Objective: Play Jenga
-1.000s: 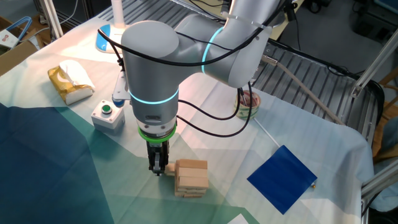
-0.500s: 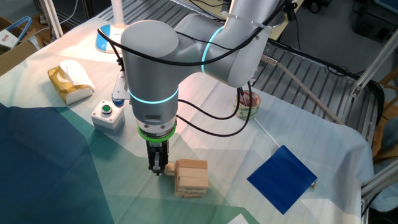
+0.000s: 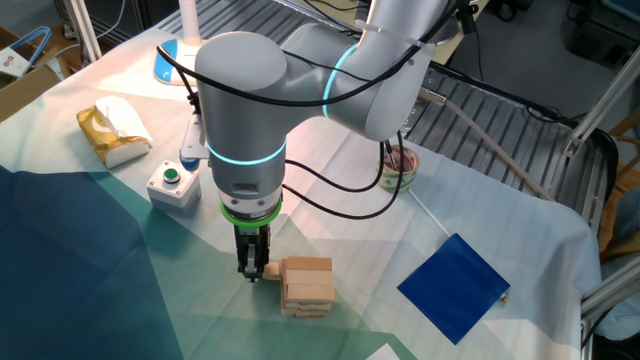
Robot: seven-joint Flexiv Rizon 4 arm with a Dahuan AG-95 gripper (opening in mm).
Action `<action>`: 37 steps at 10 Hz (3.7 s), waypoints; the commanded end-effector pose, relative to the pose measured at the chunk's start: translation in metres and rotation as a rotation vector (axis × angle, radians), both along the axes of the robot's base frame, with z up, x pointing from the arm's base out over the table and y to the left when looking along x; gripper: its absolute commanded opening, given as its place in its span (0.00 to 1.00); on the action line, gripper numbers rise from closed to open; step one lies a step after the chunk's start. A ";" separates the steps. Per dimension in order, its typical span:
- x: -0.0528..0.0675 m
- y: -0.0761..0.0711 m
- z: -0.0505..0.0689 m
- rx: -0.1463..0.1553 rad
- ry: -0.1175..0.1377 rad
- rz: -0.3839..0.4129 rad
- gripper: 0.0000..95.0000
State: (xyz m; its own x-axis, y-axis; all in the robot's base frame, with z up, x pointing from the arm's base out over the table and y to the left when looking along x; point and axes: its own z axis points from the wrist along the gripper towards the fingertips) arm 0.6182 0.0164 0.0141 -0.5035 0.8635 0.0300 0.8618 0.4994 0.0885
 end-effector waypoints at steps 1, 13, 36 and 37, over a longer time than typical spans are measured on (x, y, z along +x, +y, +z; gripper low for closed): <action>0.000 -0.001 0.000 -0.005 -0.004 0.005 0.00; 0.001 -0.018 -0.004 -0.009 -0.010 0.066 0.00; 0.004 -0.079 0.005 -0.111 0.060 0.700 1.00; 0.004 -0.078 0.005 -0.110 0.061 0.697 1.00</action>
